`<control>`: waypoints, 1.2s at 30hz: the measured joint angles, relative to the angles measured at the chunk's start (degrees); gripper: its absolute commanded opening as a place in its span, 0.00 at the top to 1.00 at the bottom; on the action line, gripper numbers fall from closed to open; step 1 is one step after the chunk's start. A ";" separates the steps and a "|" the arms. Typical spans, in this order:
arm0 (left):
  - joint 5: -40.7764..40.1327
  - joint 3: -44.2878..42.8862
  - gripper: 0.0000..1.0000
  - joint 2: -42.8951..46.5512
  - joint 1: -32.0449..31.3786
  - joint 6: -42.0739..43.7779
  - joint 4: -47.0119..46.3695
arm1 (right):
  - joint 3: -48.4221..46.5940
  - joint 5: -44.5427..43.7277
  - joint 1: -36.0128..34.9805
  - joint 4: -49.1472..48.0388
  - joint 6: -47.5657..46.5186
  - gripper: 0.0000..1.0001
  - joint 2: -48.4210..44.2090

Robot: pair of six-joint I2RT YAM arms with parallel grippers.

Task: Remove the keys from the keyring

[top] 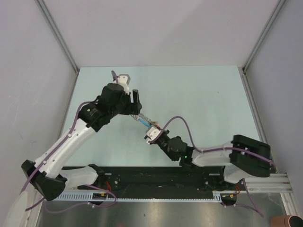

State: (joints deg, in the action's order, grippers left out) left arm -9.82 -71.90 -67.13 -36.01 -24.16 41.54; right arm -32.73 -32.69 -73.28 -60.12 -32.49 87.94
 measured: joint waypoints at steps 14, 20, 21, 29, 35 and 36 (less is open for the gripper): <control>23.06 12.98 0.07 18.56 7.61 27.65 -24.37 | -4.57 45.90 30.99 41.07 32.06 1.00 -33.53; 41.57 14.97 0.06 16.33 7.58 30.88 -27.34 | -5.81 65.94 39.39 47.87 38.99 1.00 -34.05; 44.24 14.97 0.06 15.54 7.58 31.39 -27.30 | -6.01 68.59 40.00 48.87 39.89 1.00 -34.05; 58.40 14.93 0.06 10.64 7.58 32.09 -27.21 | -7.15 78.53 40.02 47.71 45.24 1.00 -34.42; 64.59 15.65 0.14 10.56 7.37 28.35 -31.69 | -7.17 79.80 38.97 41.79 49.03 1.00 -34.27; 65.29 15.98 0.16 10.56 7.15 27.65 -32.50 | -7.19 79.91 38.80 40.63 49.70 1.00 -34.03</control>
State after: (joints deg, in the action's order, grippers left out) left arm 55.46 -55.92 -56.58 -28.86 3.49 9.04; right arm -39.92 47.22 -34.48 -19.49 17.21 53.91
